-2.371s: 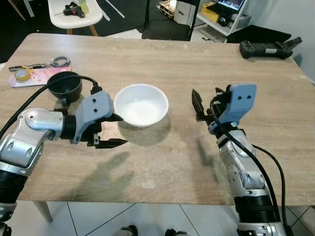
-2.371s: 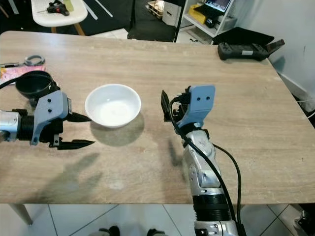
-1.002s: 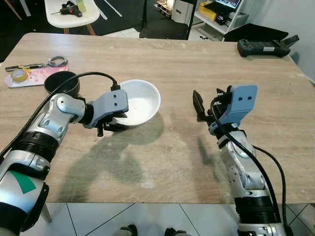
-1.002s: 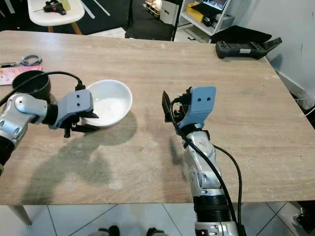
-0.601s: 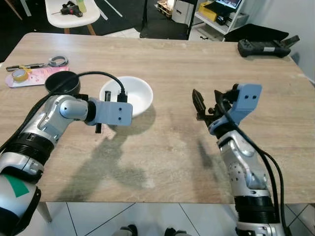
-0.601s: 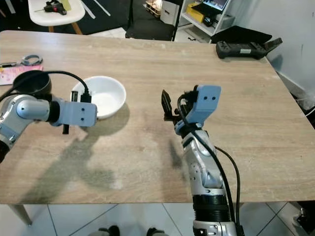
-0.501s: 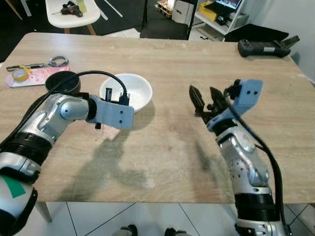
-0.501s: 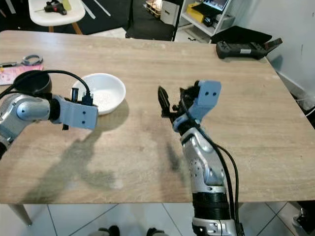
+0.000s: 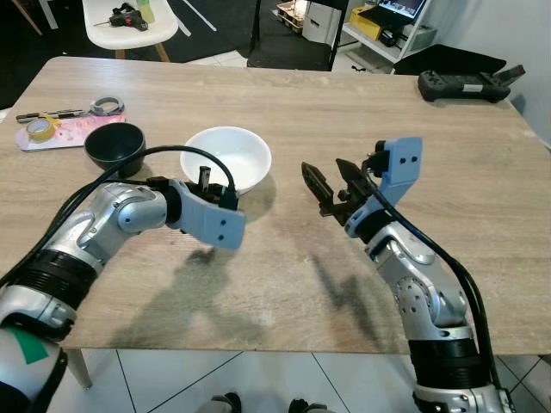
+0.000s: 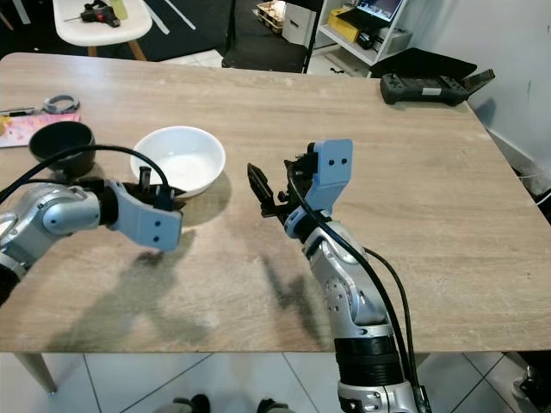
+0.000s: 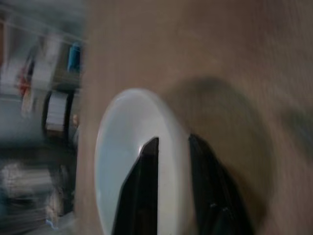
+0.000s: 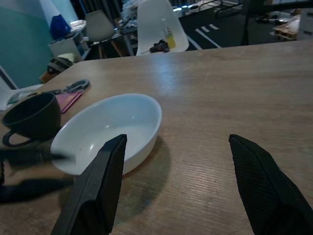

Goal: Setting the table

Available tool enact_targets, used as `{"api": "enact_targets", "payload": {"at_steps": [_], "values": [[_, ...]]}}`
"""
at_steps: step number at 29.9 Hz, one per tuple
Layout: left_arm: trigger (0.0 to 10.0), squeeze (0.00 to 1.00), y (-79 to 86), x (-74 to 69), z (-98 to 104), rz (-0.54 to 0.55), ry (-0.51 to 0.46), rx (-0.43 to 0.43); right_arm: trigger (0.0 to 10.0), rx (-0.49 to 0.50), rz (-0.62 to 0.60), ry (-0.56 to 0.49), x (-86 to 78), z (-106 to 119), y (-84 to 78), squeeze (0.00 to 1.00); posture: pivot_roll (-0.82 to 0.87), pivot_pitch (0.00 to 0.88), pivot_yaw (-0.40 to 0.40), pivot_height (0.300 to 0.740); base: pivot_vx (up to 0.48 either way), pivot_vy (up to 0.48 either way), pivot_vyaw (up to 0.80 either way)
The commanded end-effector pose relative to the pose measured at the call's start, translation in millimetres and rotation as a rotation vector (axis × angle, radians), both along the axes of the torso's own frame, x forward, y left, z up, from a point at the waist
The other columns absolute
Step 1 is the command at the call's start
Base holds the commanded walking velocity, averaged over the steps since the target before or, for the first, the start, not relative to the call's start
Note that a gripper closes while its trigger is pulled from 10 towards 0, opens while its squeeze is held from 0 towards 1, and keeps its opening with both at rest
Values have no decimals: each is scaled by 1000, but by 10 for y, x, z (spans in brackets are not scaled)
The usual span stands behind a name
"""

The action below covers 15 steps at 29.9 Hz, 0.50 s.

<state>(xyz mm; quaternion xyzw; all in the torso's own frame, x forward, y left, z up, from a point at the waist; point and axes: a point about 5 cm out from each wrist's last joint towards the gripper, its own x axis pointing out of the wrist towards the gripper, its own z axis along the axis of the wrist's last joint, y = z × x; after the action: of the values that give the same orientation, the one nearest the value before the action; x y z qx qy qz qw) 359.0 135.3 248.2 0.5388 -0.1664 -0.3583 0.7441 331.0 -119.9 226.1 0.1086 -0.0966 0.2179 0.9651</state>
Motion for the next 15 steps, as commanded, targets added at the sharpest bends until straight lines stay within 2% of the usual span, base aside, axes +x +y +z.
{"api": "enact_targets", "payload": {"at_steps": [1,2,4,6,7,8,9,10,12,15], "values": [[10000,1000,62,-14,102,32,69,-142,10000,16,-35,16,-12,-33,-88,0,83,148,22,740,0,0,0],[10000,1000,62,-14,102,32,69,-142,10000,16,-35,16,-12,-33,-88,0,83,148,22,740,0,0,0],[10000,1000,76,-28,145,59,100,-239,10000,2,-43,18,-15,-41,-106,0,80,150,23,740,0,0,0],[10000,1000,154,14,278,168,113,-443,10000,-2,-51,13,-22,-39,-117,0,80,150,26,740,0,0,0],[10000,0,264,69,352,287,125,-626,10000,-5,-59,10,-23,-40,-126,0,83,155,24,740,0,0,0],[10000,0,344,100,377,370,142,-747,10000,-8,-64,8,-24,-41,-133,0,83,155,24,740,0,0,0],[10000,0,344,100,377,370,142,-747,10000,-8,-64,8,-24,-41,-133,0,83,155,24,740,0,0,0],[10000,0,452,140,354,472,173,-879,10000,-15,-69,9,-22,-47,-138,0,85,160,19,740,0,0,0],[10000,0,690,187,234,669,214,-1050,10000,-24,-70,11,-21,-60,-140,0,89,167,13,740,0,0,0],[10000,0,934,188,65,838,257,-1132,10000,-35,-69,15,-21,-78,-136,0,90,174,9,740,0,0,0]]}}
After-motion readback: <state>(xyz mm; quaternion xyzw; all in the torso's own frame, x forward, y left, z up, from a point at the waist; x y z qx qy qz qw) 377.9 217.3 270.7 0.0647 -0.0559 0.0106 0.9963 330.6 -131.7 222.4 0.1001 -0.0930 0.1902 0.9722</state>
